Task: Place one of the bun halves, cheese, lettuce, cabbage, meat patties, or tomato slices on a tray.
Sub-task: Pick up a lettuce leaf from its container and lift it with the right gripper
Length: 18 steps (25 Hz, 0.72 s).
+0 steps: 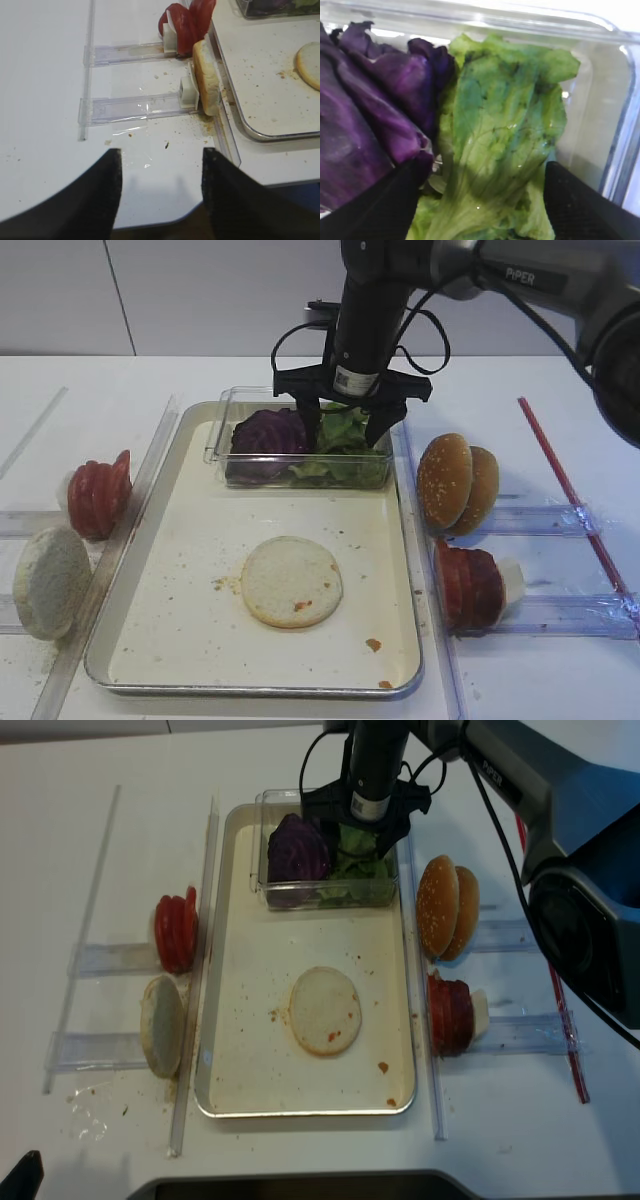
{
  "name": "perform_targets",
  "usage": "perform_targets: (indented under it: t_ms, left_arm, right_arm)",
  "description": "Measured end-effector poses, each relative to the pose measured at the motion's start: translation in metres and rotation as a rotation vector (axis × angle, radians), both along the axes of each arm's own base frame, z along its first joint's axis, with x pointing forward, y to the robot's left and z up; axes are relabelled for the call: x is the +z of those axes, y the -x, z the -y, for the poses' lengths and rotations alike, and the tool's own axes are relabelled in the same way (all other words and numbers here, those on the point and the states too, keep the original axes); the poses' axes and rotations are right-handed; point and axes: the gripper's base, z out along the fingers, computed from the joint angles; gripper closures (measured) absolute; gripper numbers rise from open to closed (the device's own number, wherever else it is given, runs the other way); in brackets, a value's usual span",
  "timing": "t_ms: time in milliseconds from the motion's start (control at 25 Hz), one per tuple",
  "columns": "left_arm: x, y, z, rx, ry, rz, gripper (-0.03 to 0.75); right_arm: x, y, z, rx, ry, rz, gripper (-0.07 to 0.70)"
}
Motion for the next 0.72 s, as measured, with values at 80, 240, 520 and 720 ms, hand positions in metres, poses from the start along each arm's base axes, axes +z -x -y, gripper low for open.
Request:
perform_targets:
  t_ms: [80, 240, 520, 720]
  left_arm:
    - [0.0, 0.0, 0.0, 0.0, 0.0, 0.0, 0.368]
    - [0.0, 0.0, 0.0001, 0.0, 0.0, 0.0, 0.368]
    - [0.0, 0.0, 0.0001, 0.0, 0.0, 0.0, 0.368]
    - [0.0, 0.0, 0.0001, 0.0, 0.0, 0.0, 0.368]
  right_arm:
    - [-0.0011, -0.0001, -0.0002, -0.001, 0.0, -0.003, 0.085]
    - [-0.0043, -0.0007, -0.0006, -0.003, 0.001, -0.008, 0.125]
    - [-0.0047, -0.0008, -0.0004, -0.002, 0.003, -0.007, 0.19]
    - [-0.0086, -0.0014, -0.0007, -0.004, 0.007, -0.015, 0.233]
